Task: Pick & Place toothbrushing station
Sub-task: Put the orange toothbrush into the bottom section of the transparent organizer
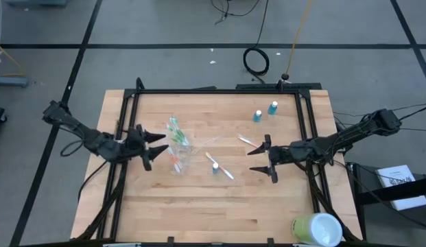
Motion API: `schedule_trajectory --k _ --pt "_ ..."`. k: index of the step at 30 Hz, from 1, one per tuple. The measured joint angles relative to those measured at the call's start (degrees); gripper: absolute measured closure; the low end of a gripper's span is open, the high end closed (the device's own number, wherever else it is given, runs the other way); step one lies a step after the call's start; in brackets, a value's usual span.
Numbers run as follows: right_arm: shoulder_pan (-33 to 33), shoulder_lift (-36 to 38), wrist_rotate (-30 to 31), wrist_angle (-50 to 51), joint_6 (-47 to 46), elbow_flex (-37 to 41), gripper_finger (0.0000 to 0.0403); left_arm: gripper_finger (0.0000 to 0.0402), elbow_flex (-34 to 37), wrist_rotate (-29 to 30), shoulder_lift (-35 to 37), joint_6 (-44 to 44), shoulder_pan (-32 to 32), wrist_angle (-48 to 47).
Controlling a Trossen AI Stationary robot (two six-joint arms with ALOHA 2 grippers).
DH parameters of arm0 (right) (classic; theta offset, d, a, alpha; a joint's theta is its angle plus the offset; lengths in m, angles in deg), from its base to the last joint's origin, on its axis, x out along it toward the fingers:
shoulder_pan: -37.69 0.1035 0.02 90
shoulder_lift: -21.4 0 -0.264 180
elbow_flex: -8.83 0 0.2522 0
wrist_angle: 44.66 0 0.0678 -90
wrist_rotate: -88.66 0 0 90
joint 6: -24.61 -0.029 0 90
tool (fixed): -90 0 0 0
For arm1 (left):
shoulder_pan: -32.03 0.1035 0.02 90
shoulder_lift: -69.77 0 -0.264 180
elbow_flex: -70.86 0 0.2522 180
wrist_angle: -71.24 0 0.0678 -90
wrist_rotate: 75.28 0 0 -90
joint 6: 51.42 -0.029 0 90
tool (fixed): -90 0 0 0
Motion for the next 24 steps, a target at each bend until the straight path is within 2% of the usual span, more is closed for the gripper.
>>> schedule_trajectory --k 4,8,11,13,15,19,22,24 --pt "0.0 0.0 2.7 4.9 -3.8 0.0 0.0135 0.0172 0.0 0.2 0.4 -13.1 -0.6 8.3" --pt "-0.5 0.0 4.0 11.3 -6.7 0.0 0.0135 0.0172 0.0 -7.3 -1.5 -23.5 -1.3 15.5" --pt "-0.6 0.0 12.2 18.4 -8.7 0.0 0.0135 0.0172 0.0 -13.1 -3.6 -28.0 -1.8 18.8" --pt "-0.7 -0.6 18.8 23.7 -11.0 0.0 0.0135 0.0172 0.0 -14.0 -5.1 -29.5 -1.8 21.5" --pt "-1.2 -1.5 21.0 28.7 -13.6 0.0 0.0135 0.0172 0.0 -13.8 -6.2 -30.2 -1.8 22.9" --pt "-4.3 -5.4 21.0 31.4 -16.7 0.0 0.0135 0.0172 0.0 -11.7 -7.5 -29.9 -1.2 23.3" --pt "-7.8 -9.7 20.5 26.8 -16.5 0.0 0.0135 0.0172 0.0 -11.2 -7.9 -28.0 -0.1 23.3" --pt "-10.3 -13.0 17.6 22.1 -15.2 0.0 0.0135 0.0172 0.0 -11.2 -8.2 -27.1 0.6 23.3"
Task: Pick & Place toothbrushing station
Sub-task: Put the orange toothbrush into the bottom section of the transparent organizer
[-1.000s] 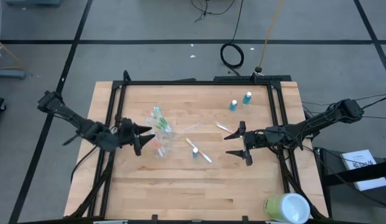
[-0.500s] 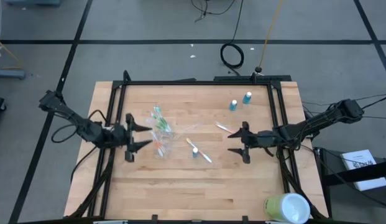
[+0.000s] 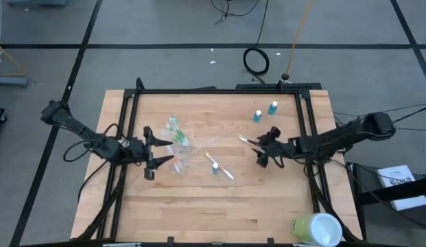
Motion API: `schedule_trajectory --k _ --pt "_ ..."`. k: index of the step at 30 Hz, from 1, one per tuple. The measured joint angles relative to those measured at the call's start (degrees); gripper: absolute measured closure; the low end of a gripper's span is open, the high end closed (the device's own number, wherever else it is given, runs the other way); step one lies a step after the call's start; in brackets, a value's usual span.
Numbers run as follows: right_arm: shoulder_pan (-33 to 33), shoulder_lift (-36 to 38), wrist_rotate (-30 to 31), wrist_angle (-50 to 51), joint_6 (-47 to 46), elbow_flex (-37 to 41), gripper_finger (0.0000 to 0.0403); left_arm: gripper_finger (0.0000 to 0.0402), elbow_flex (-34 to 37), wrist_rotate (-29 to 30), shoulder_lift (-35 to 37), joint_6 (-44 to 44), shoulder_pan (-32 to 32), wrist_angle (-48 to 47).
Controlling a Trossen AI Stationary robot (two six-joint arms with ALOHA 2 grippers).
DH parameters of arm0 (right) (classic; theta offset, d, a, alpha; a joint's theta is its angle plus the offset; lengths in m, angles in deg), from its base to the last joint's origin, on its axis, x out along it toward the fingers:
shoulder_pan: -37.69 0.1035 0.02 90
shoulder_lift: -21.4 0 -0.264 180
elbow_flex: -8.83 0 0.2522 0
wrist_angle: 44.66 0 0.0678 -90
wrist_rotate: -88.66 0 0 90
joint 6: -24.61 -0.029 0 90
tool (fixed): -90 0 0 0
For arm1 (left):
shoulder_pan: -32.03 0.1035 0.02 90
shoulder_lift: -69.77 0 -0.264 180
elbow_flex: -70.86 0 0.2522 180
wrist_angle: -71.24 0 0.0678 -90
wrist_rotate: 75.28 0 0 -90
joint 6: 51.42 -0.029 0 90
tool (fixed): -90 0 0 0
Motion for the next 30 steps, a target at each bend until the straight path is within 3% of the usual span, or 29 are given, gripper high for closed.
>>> schedule_trajectory --k 7,14,17,23,30 --pt "-9.8 -10.2 -12.4 -15.2 5.6 -0.1 0.0135 0.0172 0.0 -0.1 0.0 1.6 1.5 -0.3" --pt "-15.8 -18.2 -19.9 -18.3 8.2 -2.7 0.0135 0.0172 0.0 -0.2 -1.1 1.7 1.5 -0.3" --pt "-16.2 -20.8 -25.0 -18.2 9.2 -4.7 0.0135 0.0172 0.0 -0.2 -1.5 1.5 1.5 -0.3" --pt "-14.2 -21.1 -41.1 -18.5 9.2 -6.2 0.0135 0.0172 0.0 -0.2 -1.5 1.6 1.8 -0.2" --pt "-10.3 -18.3 -55.1 -16.1 1.2 -6.2 0.0135 0.0172 0.0 -0.2 -1.5 1.8 1.9 -0.3"
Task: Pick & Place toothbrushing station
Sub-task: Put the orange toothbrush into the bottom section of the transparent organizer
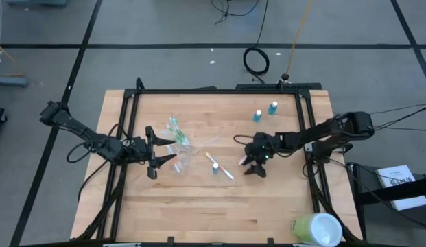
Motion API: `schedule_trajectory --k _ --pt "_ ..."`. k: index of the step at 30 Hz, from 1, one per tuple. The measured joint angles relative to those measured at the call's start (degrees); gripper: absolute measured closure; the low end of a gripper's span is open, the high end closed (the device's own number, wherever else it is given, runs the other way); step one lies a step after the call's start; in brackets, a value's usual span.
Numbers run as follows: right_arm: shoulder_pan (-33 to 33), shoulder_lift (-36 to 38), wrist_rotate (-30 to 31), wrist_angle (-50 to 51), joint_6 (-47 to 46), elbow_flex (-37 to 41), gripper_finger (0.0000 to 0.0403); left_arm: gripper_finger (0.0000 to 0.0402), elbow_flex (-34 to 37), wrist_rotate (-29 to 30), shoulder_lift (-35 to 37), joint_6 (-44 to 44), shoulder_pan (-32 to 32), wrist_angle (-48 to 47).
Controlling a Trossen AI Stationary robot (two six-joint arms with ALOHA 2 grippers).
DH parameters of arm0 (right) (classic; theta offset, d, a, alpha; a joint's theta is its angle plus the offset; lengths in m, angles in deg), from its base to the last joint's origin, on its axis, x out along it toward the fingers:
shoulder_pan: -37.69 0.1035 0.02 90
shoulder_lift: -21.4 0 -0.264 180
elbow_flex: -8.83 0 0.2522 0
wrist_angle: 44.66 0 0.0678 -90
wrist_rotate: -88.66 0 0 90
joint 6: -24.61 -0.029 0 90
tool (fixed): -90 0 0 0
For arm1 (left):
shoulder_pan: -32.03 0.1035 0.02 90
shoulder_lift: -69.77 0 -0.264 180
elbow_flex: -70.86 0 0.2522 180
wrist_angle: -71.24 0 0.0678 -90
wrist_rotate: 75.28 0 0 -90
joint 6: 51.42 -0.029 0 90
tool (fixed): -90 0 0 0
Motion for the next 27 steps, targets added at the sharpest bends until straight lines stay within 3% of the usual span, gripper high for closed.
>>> schedule_trajectory --k 3,8,16,22,25,27 --pt "2.5 1.2 0.4 6.4 -2.7 0.0 0.0135 0.0172 0.0 0.0 0.0 0.6 0.0 0.0" --pt "5.4 3.2 5.8 15.9 -4.6 -0.2 0.0136 0.0172 0.0 0.0 0.0 1.0 0.0 0.0" --pt "6.4 10.6 15.2 32.2 -17.3 -0.2 0.0136 0.0172 0.0 0.0 0.0 2.5 0.0 0.0" --pt "5.3 16.0 32.2 39.0 -19.1 0.2 0.0136 0.0172 0.0 0.0 0.0 2.5 0.0 0.0" --pt "4.3 16.8 40.7 37.6 -19.8 0.2 0.0136 0.0172 0.0 0.0 0.0 2.5 0.0 0.0" --pt "3.1 16.7 43.3 36.6 -19.9 0.1 0.0136 0.0172 0.0 0.0 0.0 2.5 0.0 0.0"
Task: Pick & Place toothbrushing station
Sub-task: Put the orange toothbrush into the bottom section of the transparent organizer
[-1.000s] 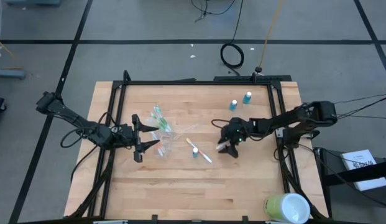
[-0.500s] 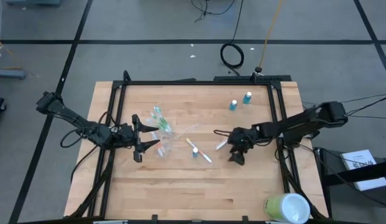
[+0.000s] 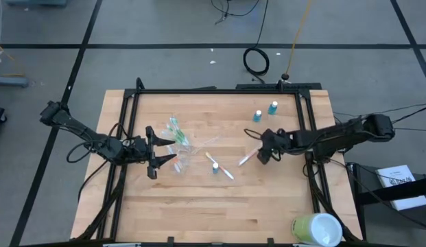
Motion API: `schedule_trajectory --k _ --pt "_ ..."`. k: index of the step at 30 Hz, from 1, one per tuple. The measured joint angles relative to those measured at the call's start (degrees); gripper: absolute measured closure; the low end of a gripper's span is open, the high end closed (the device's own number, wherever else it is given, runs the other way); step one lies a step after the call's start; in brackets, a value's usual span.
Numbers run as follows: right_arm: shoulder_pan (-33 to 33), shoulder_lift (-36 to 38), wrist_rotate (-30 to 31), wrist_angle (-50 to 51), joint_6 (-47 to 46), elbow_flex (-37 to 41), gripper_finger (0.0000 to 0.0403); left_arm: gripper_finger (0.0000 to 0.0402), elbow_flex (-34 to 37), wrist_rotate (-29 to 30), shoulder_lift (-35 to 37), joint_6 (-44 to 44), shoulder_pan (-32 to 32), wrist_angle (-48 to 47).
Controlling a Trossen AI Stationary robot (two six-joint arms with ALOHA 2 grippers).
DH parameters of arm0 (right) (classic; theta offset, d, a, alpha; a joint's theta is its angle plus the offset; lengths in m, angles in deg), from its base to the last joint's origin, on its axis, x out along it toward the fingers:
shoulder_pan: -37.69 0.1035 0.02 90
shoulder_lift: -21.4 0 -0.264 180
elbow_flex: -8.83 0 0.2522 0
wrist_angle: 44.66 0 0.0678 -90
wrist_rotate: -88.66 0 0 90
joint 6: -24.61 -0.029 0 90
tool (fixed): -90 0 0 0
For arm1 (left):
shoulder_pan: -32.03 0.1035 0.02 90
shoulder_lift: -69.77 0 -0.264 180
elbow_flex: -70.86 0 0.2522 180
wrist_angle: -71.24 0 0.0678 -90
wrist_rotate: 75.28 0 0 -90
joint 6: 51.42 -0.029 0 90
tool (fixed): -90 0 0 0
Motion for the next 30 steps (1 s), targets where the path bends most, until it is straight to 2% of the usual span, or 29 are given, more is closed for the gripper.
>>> schedule_trajectory --k 2,9,16,20,24,27,30 --pt "-1.5 -0.8 -0.6 -2.5 1.5 0.0 0.0136 0.0172 0.0 0.0 0.0 0.0 0.0 0.0" --pt "-5.3 -6.0 -10.9 -19.8 7.5 0.7 0.0136 0.0172 0.0 0.0 0.0 0.0 0.0 0.0" --pt "-7.1 -13.7 -24.4 -36.1 14.8 1.5 0.0137 0.0172 0.0 -0.1 0.0 0.0 0.0 0.0" --pt "-5.8 -14.0 -32.7 -40.8 17.7 1.5 0.0148 0.0172 0.0 -0.1 0.0 0.0 0.0 0.0" --pt "-2.8 -10.9 -33.1 -40.8 19.1 1.5 0.0160 0.0172 0.0 -0.1 0.0 0.0 0.0 0.0" --pt "1.8 -7.4 -32.4 -40.3 19.0 1.3 0.0165 0.0172 0.0 -0.1 0.0 0.0 0.0 0.0" --pt "9.0 -4.5 -23.8 -32.5 18.6 -1.4 0.0169 0.0172 0.0 -0.1 0.0 0.0 0.0 0.0"
